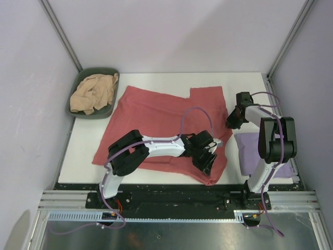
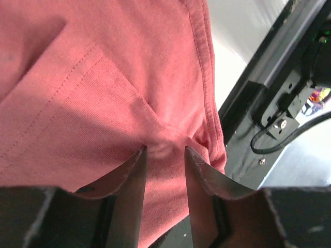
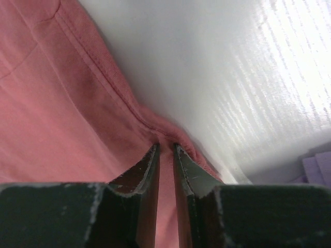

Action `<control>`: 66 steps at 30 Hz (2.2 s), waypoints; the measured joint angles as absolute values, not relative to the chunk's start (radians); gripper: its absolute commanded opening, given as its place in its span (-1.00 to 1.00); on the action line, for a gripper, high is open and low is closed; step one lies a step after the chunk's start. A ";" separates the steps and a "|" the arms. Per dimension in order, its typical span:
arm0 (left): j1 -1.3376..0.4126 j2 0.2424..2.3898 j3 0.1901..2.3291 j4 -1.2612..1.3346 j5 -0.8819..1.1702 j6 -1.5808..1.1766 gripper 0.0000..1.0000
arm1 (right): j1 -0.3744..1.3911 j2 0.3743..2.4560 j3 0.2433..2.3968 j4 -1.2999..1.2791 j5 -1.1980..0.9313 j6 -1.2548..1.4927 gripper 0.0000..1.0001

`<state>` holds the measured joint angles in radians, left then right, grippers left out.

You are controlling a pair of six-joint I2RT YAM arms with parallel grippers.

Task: Fold and stack the t-shirts
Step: Flatten out the tshirt, then grap the side of the flattened tshirt closest away from the robot with both arms

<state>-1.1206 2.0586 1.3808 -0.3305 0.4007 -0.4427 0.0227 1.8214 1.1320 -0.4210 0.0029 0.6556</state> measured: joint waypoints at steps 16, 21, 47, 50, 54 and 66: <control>-1.123 2.034 1.369 -0.363 0.479 -0.426 0.08 | -0.020 1.768 1.131 -0.470 0.028 0.616 -0.38; -1.090 1.970 1.372 -0.390 0.485 -0.429 0.12 | -0.003 1.678 1.131 -0.509 0.037 0.608 -0.38; -0.152 1.036 0.659 -0.493 -0.064 -0.751 0.22 | 0.607 1.134 0.634 -0.638 0.149 0.864 -0.14; -0.096 1.032 0.635 -0.515 -0.080 -0.755 0.23 | 0.607 1.156 0.627 -0.611 0.153 0.863 -0.14; -0.043 1.032 0.607 -0.541 -0.098 -0.760 0.25 | 0.605 1.193 0.615 -0.581 0.153 0.860 -0.15; 0.039 1.032 0.583 -0.571 -0.171 -0.760 0.27 | 0.592 1.218 0.589 -0.516 0.154 0.834 -0.21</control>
<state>0.0391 1.0321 0.5835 -0.5709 -0.1715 -0.7601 0.5919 1.2179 0.5888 -0.5163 0.1535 0.8341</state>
